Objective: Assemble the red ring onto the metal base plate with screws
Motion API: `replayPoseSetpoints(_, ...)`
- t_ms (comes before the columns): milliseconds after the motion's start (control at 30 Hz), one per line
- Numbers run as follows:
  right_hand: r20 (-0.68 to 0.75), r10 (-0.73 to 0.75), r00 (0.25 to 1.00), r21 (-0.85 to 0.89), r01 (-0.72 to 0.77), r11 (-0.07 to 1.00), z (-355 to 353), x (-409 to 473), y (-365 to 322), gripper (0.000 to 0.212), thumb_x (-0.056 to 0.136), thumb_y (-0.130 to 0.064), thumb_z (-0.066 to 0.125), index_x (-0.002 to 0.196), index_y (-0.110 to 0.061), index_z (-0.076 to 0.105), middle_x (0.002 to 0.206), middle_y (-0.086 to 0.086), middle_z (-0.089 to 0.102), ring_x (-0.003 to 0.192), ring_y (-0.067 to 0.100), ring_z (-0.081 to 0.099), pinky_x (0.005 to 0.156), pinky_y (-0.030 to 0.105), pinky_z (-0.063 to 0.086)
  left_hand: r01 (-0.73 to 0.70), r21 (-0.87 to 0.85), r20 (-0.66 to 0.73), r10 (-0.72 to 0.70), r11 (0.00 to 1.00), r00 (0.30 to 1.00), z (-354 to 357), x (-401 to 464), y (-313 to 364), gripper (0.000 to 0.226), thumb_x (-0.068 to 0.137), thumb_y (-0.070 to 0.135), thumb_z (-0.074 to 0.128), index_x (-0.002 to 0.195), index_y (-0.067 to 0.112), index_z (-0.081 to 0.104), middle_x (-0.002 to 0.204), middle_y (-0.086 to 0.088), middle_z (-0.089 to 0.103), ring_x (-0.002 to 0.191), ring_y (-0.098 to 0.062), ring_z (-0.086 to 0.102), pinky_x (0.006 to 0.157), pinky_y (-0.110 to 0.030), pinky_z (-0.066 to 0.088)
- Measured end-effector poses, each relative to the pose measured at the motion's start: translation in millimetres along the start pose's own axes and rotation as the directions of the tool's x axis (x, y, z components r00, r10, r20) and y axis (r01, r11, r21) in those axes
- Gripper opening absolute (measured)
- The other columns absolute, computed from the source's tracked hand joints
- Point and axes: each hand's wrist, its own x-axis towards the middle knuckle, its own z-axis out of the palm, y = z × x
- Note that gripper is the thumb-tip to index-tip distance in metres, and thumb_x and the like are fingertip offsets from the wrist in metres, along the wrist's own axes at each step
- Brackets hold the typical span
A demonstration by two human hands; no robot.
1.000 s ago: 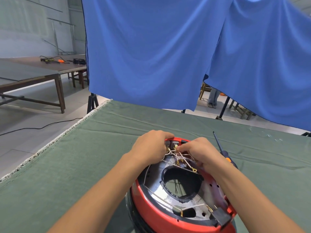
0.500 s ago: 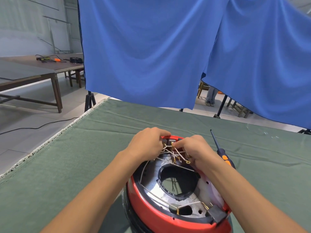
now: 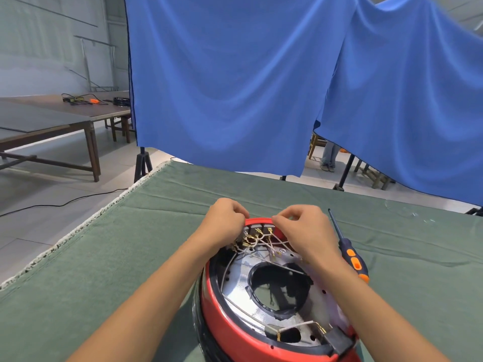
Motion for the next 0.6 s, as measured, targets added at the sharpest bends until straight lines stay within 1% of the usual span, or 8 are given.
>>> replayPoseSetpoints(33, 0.011, -0.055, 0.998, -0.027, 0.055, 0.998, -3, 0, -5, 0.012, 0.076, -0.035, 0.062, 0.065, -0.032, 0.066, 0.062, -0.011, 0.063, 0.071, 0.015, 0.062, 0.059, 0.027, 0.043, 0.007, -0.008, -0.015, -0.007, 1.0, 1.0, -1, 0, 1, 0.028, 0.083, -0.001, 0.049, 0.078, 0.017, 0.07, 0.073, -0.007, 0.07, 0.065, -0.02, 0.063, 0.056, -0.026, 0.049)
replayPoseSetpoints(100, 0.079, -0.122, 0.989, -0.131, 0.131, 0.983, -5, 0, -13, 0.008, 0.075, -0.04, 0.061, 0.068, -0.038, 0.064, 0.067, -0.013, 0.063, 0.075, 0.013, 0.061, 0.059, 0.026, 0.04, 0.012, -0.017, -0.024, -0.012, 1.0, 1.0, -2, -1, 2, 0.029, 0.08, 0.0, 0.05, 0.069, 0.016, 0.071, 0.061, -0.006, 0.067, 0.052, -0.019, 0.058, 0.046, -0.023, 0.044)
replayPoseSetpoints(167, 0.137, -0.131, 0.982, -0.212, 0.158, 0.964, -2, 0, -18, 0.009, 0.076, -0.045, 0.063, 0.073, -0.038, 0.067, 0.071, -0.015, 0.062, 0.08, 0.014, 0.061, 0.06, 0.026, 0.038, 0.026, -0.026, -0.012, -0.026, 0.999, 1.0, -1, -3, 3, 0.025, 0.077, 0.001, 0.05, 0.068, 0.01, 0.072, 0.057, -0.01, 0.065, 0.043, -0.019, 0.052, 0.044, -0.022, 0.042)
replayPoseSetpoints(233, 0.149, -0.139, 0.979, -0.258, 0.174, 0.95, 4, -2, -18, 0.014, 0.077, -0.046, 0.063, 0.081, -0.035, 0.071, 0.075, -0.014, 0.061, 0.083, 0.016, 0.061, 0.062, 0.026, 0.037, 0.03, 0.008, 0.007, -0.031, 0.999, 1.0, 0, -4, 4, 0.022, 0.077, 0.006, 0.053, 0.069, 0.006, 0.073, 0.058, -0.012, 0.064, 0.04, -0.016, 0.047, 0.045, -0.022, 0.04)
replayPoseSetpoints(333, 0.128, -0.147, 0.981, -0.287, 0.178, 0.941, 10, -5, -17, 0.016, 0.078, -0.04, 0.061, 0.087, -0.032, 0.072, 0.085, -0.007, 0.067, 0.086, 0.021, 0.062, 0.065, 0.026, 0.039, 0.011, 0.095, 0.018, -0.013, 0.995, 1.0, 1, -5, 4, 0.02, 0.079, 0.014, 0.059, 0.066, 0.01, 0.073, 0.055, -0.006, 0.061, 0.045, -0.012, 0.049, 0.045, -0.02, 0.038)
replayPoseSetpoints(400, 0.133, -0.141, 0.981, -0.304, 0.176, 0.936, 12, -6, -16, 0.016, 0.08, -0.041, 0.062, 0.085, -0.029, 0.072, 0.081, -0.004, 0.068, 0.082, 0.022, 0.062, 0.063, 0.026, 0.038, -0.007, 0.122, 0.032, 0.003, 0.992, 0.999, 2, -3, 3, 0.021, 0.082, 0.017, 0.061, 0.064, 0.014, 0.072, 0.054, -0.002, 0.061, 0.051, -0.011, 0.052, 0.047, -0.02, 0.039)
replayPoseSetpoints(500, 0.15, -0.141, 0.979, -0.325, 0.183, 0.928, 12, -6, -15, 0.015, 0.081, -0.039, 0.063, 0.083, -0.027, 0.073, 0.076, -0.002, 0.068, 0.077, 0.022, 0.061, 0.061, 0.026, 0.037, -0.032, 0.162, 0.067, 0.021, 0.986, 0.998, 3, -2, 1, 0.02, 0.088, 0.023, 0.062, 0.076, 0.011, 0.072, 0.062, -0.002, 0.063, 0.06, -0.016, 0.057, 0.053, -0.024, 0.04)
replayPoseSetpoints(600, 0.153, -0.153, 0.976, -0.333, 0.197, 0.922, 10, -7, -14, 0.015, 0.083, -0.038, 0.064, 0.081, -0.027, 0.074, 0.074, -0.003, 0.068, 0.073, 0.02, 0.06, 0.057, 0.024, 0.036, -0.057, 0.169, 0.06, 0.047, 0.984, 0.997, 3, -2, 0, 0.018, 0.09, 0.026, 0.063, 0.084, 0.012, 0.072, 0.071, -0.004, 0.065, 0.067, -0.017, 0.057, 0.059, -0.025, 0.04)
